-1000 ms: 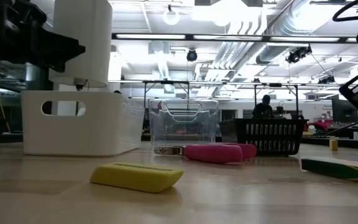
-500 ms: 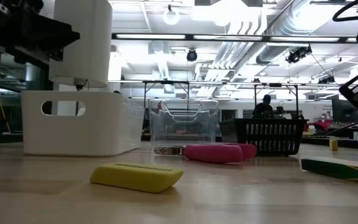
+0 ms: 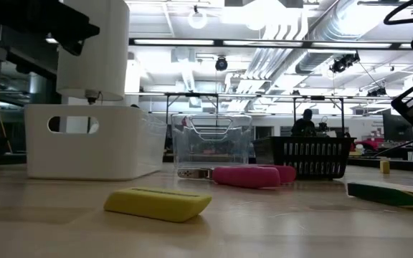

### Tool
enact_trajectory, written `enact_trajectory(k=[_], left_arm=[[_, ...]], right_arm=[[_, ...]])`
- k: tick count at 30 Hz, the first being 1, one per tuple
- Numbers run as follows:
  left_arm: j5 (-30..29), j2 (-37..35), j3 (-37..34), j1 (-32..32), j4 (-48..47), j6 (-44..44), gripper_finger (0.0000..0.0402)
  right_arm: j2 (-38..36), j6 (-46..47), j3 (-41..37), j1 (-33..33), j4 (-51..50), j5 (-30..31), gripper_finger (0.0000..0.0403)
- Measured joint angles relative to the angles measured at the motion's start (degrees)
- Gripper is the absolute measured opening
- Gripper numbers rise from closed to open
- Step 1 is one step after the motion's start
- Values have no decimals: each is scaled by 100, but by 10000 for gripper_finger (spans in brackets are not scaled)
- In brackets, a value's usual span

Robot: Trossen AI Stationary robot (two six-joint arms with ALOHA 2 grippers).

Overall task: Pick & Place School Supplies
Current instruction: Put the left box of crayon into the white bin

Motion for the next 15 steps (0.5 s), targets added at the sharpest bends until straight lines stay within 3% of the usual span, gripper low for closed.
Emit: enact_trajectory(k=[15], left_arm=[[-2965, 1623, 1282, -2458, -838, -355, 131]], right_arm=[[0, 0, -1, 1, 0, 0, 74]])
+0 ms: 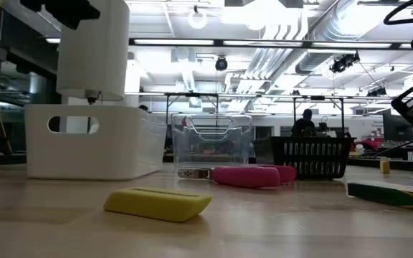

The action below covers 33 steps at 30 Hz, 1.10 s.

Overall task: Pick & Place School Supplies
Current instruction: Put the left box of crayon into the white bin

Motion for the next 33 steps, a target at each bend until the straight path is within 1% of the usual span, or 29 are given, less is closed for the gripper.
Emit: enact_trajectory(k=[2, 4, 8, 11, 16, 22, 28, 33], left_arm=[[-320, 246, 178, -251, -183, -192, 131], [-498, 501, 338, -452, -253, -329, 131], [-592, 928, 595, -701, -278, -465, 131], [-739, 1139, 779, -775, -270, -635, 131], [-744, 1521, 987, -784, -567, -960, 131], [-698, 1841, 1046, -976, -595, -1332, 131], [-626, 2105, 1048, -1302, -746, -2132, 131], [-449, 2325, 1048, -1559, -858, -2879, 131]], right_arm=[[0, 0, 0, 1, 0, 0, 74], [-2, 0, 2, 2, 2, 0, 74], [-2, 0, 2, 2, 0, 0, 74], [-2, 0, 1, 2, 0, 0, 74], [-2, 0, 2, 1, 0, 0, 74], [-2, 0, 2, 0, 2, 0, 74], [-2, 0, 2, 1, 0, 0, 74], [-1, 0, 1, 2, 2, 0, 74]])
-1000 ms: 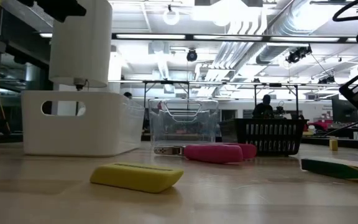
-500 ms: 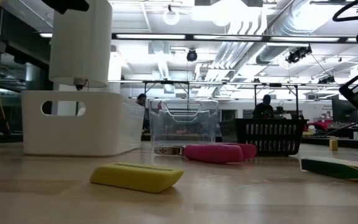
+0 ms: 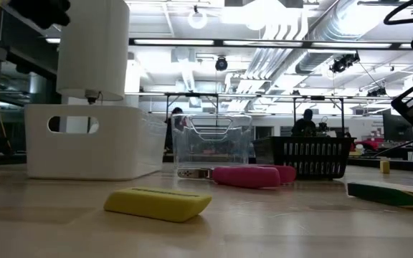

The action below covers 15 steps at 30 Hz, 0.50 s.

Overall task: Pick & Place School Supplies
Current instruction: Put the left box of crayon into the white bin

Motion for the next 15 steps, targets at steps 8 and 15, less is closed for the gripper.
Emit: enact_trajectory(k=[8, 15], left_arm=[[68, 293, 0, -380, 8, -647, 131], [67, 458, 0, -556, 67, -1024, 131]], right_arm=[[-1, 0, -1, 0, 1, 0, 74], [0, 0, 1, 0, 1, 0, 74]])
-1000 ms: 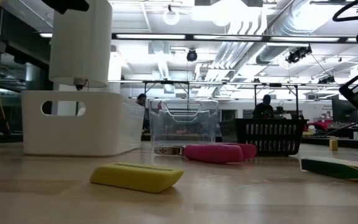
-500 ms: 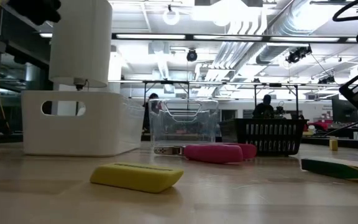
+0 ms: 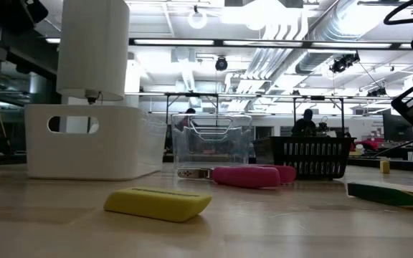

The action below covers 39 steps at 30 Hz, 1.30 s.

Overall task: Pick & Place School Supplies
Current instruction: Put the left box of crayon into the white bin

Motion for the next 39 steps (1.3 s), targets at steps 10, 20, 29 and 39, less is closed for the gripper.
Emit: enact_trajectory(k=[10, 20, 29, 39], left_arm=[[6, 424, 0, -222, 363, -168, 131], [21, 912, 0, -579, 480, -858, 131], [357, 1309, 0, -803, 515, -1787, 131], [341, 1627, 0, -849, 680, -2138, 131]], right_arm=[[-1, 0, -2, 0, 0, 0, 74], [-1, 0, -2, -2, 0, 0, 74], [0, 0, 0, 0, 0, 0, 74], [0, 0, -1, -1, 0, 0, 74]])
